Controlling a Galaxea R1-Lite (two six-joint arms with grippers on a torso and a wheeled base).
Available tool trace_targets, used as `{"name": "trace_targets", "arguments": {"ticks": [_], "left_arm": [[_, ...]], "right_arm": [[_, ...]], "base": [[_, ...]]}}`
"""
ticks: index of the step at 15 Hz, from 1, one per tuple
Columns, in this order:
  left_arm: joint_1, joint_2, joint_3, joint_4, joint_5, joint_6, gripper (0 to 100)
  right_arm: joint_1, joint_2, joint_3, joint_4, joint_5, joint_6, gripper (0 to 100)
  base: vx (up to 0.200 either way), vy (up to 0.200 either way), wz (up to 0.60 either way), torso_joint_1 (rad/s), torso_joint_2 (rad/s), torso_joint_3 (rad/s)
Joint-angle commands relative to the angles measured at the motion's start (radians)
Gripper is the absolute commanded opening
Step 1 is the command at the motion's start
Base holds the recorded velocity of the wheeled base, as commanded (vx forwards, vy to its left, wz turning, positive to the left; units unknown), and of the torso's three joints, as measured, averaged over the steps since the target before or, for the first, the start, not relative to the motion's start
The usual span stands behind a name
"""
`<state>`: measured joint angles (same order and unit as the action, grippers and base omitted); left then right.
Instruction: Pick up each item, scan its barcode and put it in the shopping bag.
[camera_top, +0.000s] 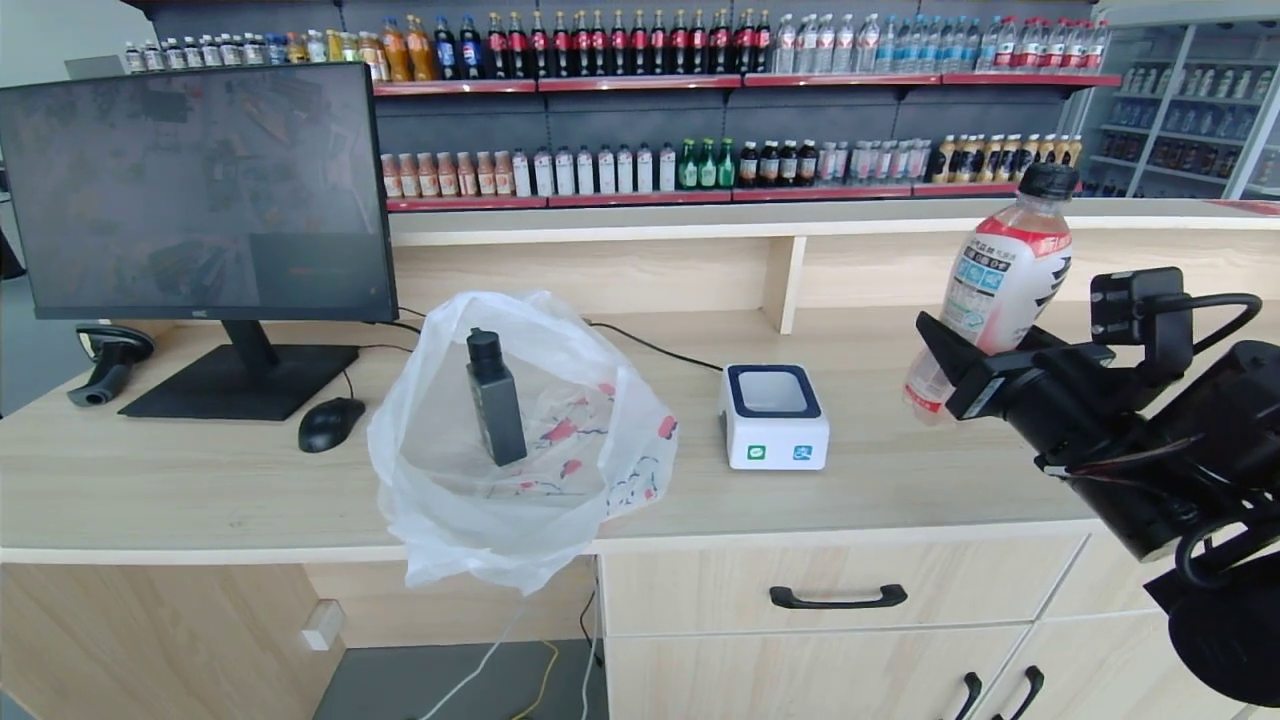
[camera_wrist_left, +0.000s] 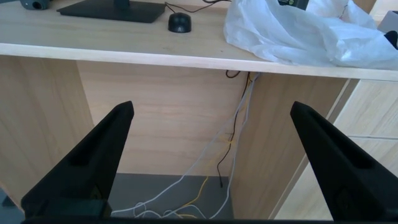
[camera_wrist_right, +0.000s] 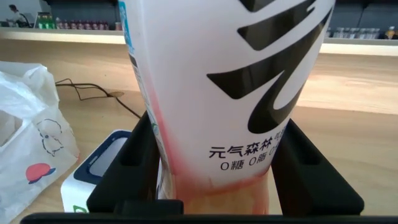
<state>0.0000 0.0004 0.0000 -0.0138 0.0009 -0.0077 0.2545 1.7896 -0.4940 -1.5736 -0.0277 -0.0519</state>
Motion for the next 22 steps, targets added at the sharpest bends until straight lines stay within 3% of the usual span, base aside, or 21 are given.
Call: {"name": "trace_targets", "arguments": {"ticks": [1,11,19,22], "left_arm": [[0.000,0.000,0.000,0.000,0.001,-0.002,100],[0.000,0.000,0.000,0.000,0.001,-0.002,100],[0.000,0.000,0.000,-0.002,0.001,-0.002,100],[0.000,0.000,0.000,0.000,0.001,-0.002,100]], "right_arm": [[-0.007,-0.002,0.003,0.003,0.002,0.000,0],[-0.004,-0.021,0.034,0.003,0.002,-0.002,0],[0.014,-0.033,0.031,0.003,0.002,-0.003,0],[0.014,-0.033,0.032,0.003,0.002,-0.003,0]], "base": [[0.000,0.200,0.00,-0.002,0.00,-0.007],[0.000,0.200,0.00,0.002,0.00,0.000],[0.000,0.000,0.00,0.000,0.00,0.000],[0.000,0.000,0.60,0.004,0.00,-0.001]]}}
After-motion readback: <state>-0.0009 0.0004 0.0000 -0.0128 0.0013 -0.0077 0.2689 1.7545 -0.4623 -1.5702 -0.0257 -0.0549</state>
